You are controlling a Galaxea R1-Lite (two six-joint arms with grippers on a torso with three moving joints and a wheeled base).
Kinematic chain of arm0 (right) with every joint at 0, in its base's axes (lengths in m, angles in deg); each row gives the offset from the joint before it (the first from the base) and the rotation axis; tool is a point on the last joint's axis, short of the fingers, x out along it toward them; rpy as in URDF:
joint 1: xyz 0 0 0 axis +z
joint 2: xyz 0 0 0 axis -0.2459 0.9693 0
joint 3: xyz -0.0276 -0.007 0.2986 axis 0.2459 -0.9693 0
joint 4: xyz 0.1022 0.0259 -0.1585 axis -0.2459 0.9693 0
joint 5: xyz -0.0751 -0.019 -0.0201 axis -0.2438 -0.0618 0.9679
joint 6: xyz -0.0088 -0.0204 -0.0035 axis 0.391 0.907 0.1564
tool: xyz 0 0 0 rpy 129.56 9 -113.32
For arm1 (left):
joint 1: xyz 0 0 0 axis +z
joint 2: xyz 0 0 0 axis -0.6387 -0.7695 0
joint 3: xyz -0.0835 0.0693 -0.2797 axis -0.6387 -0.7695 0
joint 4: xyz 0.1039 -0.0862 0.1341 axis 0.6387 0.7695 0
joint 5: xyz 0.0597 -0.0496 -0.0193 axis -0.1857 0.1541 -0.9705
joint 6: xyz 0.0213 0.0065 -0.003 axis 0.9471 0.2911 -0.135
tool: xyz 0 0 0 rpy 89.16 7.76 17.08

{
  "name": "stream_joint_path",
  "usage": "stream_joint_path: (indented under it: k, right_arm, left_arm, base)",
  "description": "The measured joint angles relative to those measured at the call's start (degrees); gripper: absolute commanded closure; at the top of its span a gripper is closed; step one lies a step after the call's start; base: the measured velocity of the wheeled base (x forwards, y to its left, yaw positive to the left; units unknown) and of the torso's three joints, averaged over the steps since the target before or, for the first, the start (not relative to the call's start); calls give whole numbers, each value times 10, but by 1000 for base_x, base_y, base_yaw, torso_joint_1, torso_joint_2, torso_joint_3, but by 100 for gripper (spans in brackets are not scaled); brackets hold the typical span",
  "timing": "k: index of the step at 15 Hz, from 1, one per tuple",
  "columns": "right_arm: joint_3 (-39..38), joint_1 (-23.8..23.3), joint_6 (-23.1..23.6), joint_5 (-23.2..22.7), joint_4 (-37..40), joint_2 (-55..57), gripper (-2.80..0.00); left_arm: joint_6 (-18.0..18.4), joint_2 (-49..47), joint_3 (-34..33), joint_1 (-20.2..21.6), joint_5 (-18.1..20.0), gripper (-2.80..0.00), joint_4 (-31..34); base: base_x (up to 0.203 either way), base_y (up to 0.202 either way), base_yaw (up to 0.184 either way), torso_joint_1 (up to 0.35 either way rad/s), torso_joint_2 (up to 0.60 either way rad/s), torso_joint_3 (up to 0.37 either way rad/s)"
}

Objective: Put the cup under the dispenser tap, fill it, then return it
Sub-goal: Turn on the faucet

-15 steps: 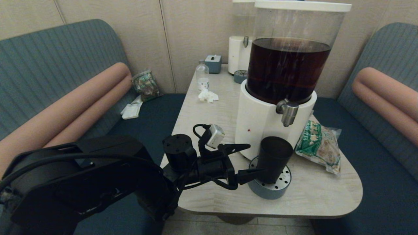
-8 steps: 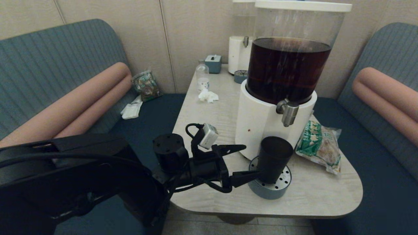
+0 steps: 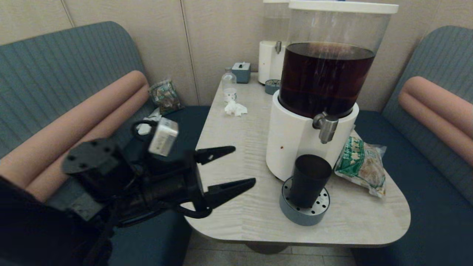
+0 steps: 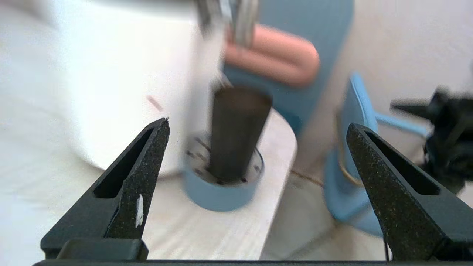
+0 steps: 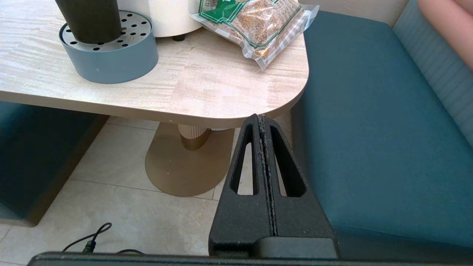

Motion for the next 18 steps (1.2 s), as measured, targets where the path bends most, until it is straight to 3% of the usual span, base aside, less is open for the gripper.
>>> stream_joint_path:
  k: [2, 4, 7, 9, 13, 15, 16, 18]
  right_arm:
    - [0, 0, 0, 0, 0, 0, 0]
    - [0, 0, 0, 0, 0, 0, 0]
    - [0, 0, 0, 0, 0, 0, 0]
    - [0, 0, 0, 0, 0, 0, 0]
    - [0, 0, 0, 0, 0, 0, 0]
    - [0, 0, 0, 0, 0, 0, 0]
    - [0, 0, 0, 0, 0, 0, 0]
    - [0, 0, 0, 0, 0, 0, 0]
  left_arm:
    - [-11, 101, -40, 53, -20, -280, 0]
    - [-19, 215, -78, 106, -63, -280, 1]
    - [-22, 388, -116, 151, -130, -280, 57]
    - [-19, 509, -114, 174, -164, -280, 155]
    - [10, 726, -50, 239, -200, -280, 484]
    - [22, 797, -52, 267, -210, -280, 603]
    - [33, 825, -72, 274, -213, -280, 638]
    - [61, 867, -115, 280, -215, -280, 648]
  base:
    - [0, 0, 0, 0, 0, 0]
    - [0, 0, 0, 0, 0, 0]
    - [0, 0, 0, 0, 0, 0]
    - [0, 0, 0, 0, 0, 0]
    - [0, 0, 0, 0, 0, 0]
    - [0, 0, 0, 0, 0, 0]
    - [0, 0, 0, 0, 0, 0]
    - [0, 0, 0, 0, 0, 0]
